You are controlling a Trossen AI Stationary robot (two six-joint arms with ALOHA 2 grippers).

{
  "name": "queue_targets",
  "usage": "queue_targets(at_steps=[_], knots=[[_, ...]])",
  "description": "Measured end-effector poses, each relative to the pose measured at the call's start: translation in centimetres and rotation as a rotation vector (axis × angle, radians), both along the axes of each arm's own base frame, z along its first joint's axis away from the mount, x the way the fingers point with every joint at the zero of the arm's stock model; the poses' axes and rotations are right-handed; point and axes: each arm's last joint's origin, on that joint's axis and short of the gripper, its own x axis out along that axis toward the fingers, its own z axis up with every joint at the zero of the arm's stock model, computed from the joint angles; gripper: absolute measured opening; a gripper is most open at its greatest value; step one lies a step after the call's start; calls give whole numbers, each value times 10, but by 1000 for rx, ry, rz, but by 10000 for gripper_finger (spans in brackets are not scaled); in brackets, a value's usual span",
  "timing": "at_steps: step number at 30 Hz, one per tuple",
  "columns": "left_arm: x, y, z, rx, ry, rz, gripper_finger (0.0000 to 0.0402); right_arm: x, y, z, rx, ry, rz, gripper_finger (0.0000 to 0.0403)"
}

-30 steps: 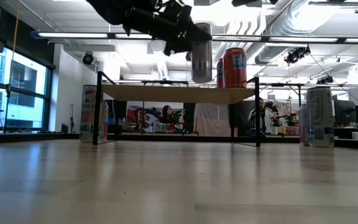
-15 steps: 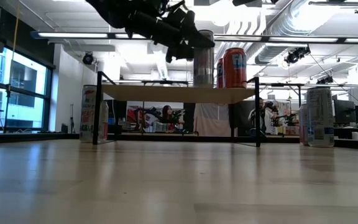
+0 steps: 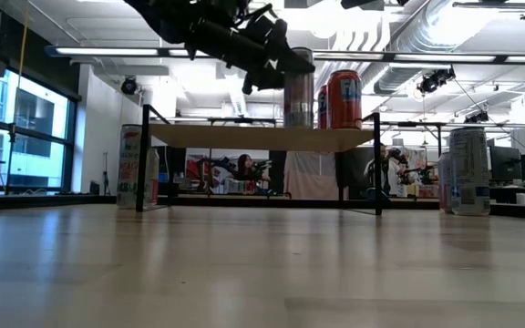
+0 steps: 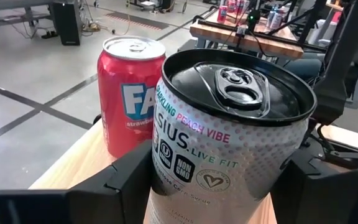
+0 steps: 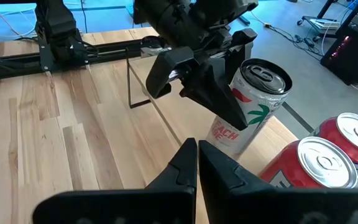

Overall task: Place canned beverage on shelf
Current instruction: Put the bottom black orange soda can on the shelf

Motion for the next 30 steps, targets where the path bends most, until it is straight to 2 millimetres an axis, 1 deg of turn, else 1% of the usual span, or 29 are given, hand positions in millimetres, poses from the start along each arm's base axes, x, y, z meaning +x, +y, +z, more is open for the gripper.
queue_targets(at_steps=[7, 15, 27, 30], knots=[[0, 0, 1, 41, 7, -9, 232, 0, 0, 0, 1, 0, 1, 0], [0, 0, 1, 45, 4, -8, 251, 0, 0, 0, 2, 0, 1, 0], [0, 0, 3, 41, -9, -2, 314, 0, 0, 0, 4, -2, 1, 0], [-3, 1, 7, 36, -19, 5, 326, 0, 0, 0, 4, -2, 1, 0]])
